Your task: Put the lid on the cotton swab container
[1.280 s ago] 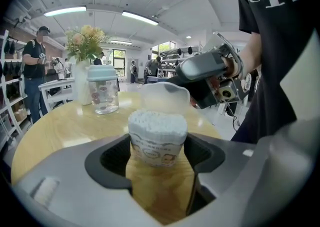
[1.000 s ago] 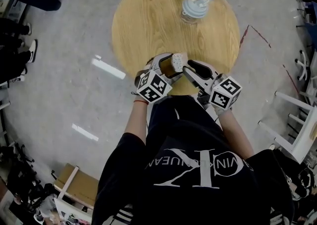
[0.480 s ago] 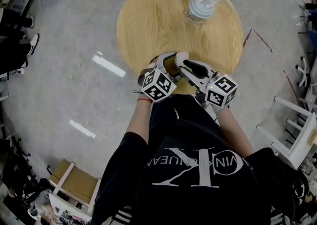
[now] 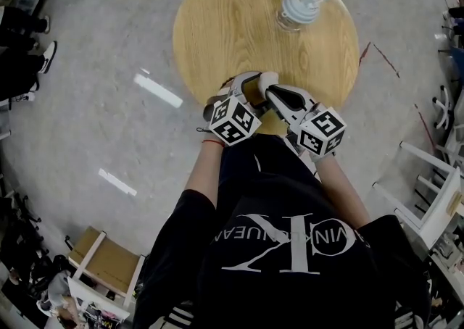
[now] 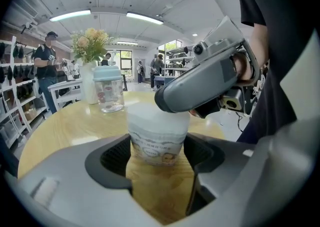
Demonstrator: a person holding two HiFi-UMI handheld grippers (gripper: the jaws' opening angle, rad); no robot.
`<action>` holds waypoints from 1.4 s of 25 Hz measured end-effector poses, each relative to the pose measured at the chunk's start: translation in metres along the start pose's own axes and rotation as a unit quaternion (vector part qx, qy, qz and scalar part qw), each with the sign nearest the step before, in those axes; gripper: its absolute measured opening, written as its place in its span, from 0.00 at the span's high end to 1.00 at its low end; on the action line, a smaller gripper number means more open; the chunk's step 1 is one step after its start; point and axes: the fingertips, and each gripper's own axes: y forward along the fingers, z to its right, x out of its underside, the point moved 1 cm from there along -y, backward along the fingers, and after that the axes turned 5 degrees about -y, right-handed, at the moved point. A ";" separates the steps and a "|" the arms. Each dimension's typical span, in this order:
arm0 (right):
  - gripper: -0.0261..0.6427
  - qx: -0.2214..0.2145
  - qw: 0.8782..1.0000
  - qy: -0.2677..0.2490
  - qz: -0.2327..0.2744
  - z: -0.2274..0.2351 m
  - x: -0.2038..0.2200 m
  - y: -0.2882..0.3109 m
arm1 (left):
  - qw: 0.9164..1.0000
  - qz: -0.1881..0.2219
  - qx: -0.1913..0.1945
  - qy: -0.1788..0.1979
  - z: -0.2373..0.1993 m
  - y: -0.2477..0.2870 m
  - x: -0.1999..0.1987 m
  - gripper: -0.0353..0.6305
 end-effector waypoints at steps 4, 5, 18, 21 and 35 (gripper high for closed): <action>0.91 0.009 0.999 -0.028 -0.016 0.002 0.000 0.004 | 1.000 -0.002 -0.002 0.000 0.000 0.001 0.001 0.44; 0.92 0.010 0.999 -0.032 -0.021 0.002 0.000 0.006 | 1.000 -0.002 -0.002 0.000 0.000 0.001 0.001 0.44; 0.94 0.007 0.996 -0.062 -0.057 0.000 0.000 0.009 | 1.000 -0.006 -0.007 -0.001 0.001 -0.001 0.000 0.44; 0.94 0.007 0.997 -0.058 -0.057 0.000 -0.001 0.009 | 1.000 -0.006 -0.008 -0.001 0.000 -0.001 0.000 0.44; 0.94 -0.005 0.998 -0.049 -0.049 0.003 0.001 0.009 | 0.999 0.011 -0.023 -0.043 -0.001 -0.011 0.008 0.44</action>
